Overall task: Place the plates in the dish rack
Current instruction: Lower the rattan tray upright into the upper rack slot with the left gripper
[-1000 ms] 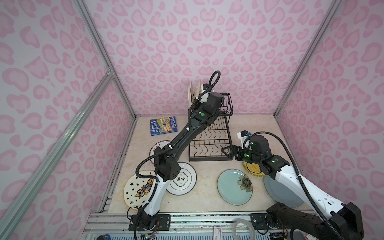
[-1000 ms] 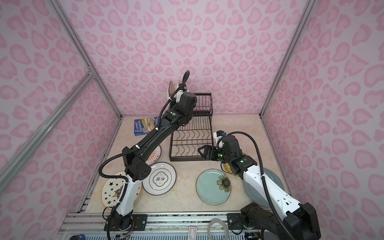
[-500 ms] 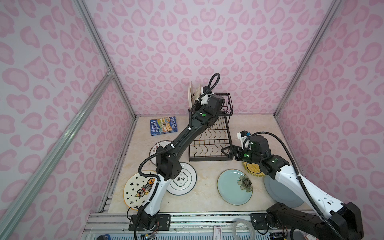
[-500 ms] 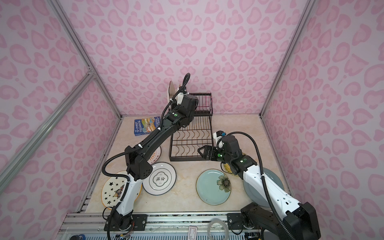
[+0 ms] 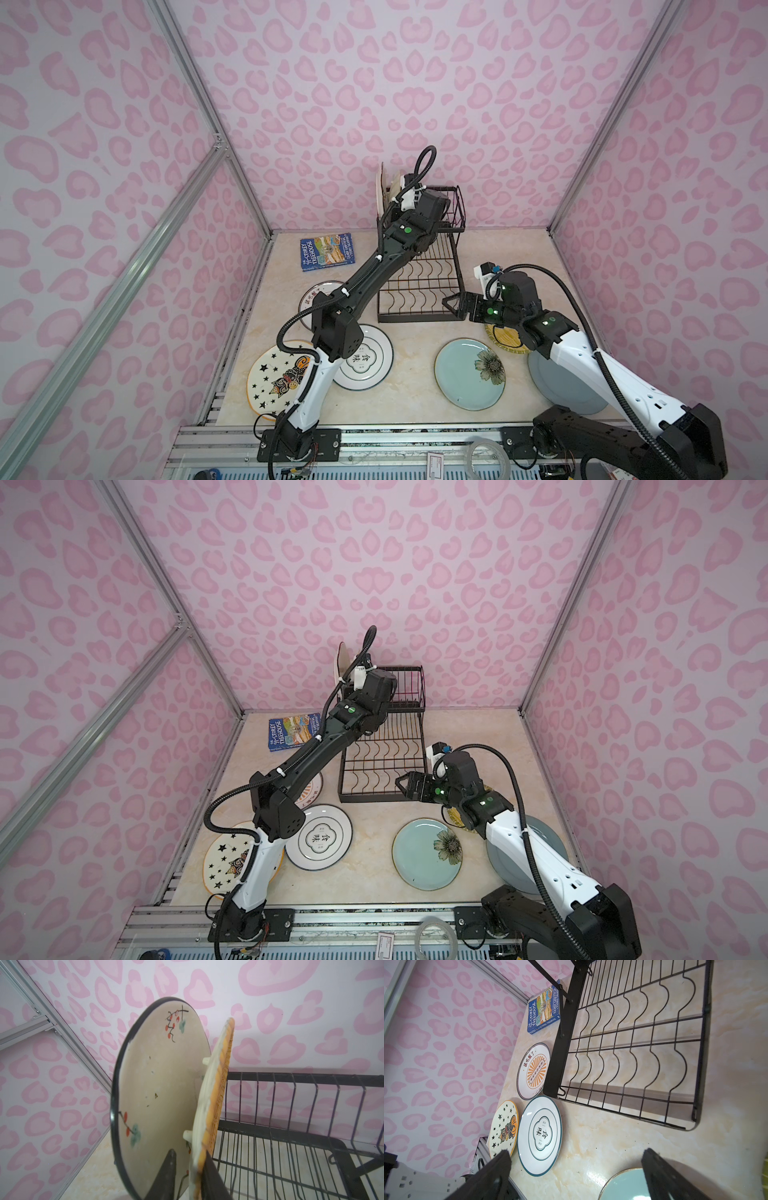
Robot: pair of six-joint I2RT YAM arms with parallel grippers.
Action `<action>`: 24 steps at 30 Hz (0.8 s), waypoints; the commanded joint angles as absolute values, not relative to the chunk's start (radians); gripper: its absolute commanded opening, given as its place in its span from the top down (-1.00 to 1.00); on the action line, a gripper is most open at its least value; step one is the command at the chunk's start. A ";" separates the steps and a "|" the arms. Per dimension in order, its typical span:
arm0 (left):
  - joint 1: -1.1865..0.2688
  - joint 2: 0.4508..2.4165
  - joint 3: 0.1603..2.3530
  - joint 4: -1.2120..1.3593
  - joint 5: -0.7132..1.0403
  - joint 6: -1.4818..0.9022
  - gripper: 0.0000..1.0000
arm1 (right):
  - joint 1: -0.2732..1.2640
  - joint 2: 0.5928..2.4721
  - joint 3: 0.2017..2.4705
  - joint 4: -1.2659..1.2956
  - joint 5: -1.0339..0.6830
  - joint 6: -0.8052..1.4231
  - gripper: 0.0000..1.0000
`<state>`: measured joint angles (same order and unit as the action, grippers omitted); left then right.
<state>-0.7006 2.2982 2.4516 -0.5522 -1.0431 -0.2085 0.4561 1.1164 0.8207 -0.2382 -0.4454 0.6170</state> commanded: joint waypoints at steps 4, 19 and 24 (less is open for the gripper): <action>-0.698 2.271 2.468 -0.568 -1.039 -0.237 0.42 | 0.456 1.108 0.808 -0.248 -0.451 0.609 -0.96; -0.699 2.172 2.468 -0.600 -0.973 -0.266 0.29 | 0.458 1.098 0.807 -0.244 -0.454 0.623 -0.96; -0.699 2.165 2.467 -0.585 -1.009 -0.250 0.25 | 0.458 1.091 0.804 -0.244 -0.454 0.626 -0.96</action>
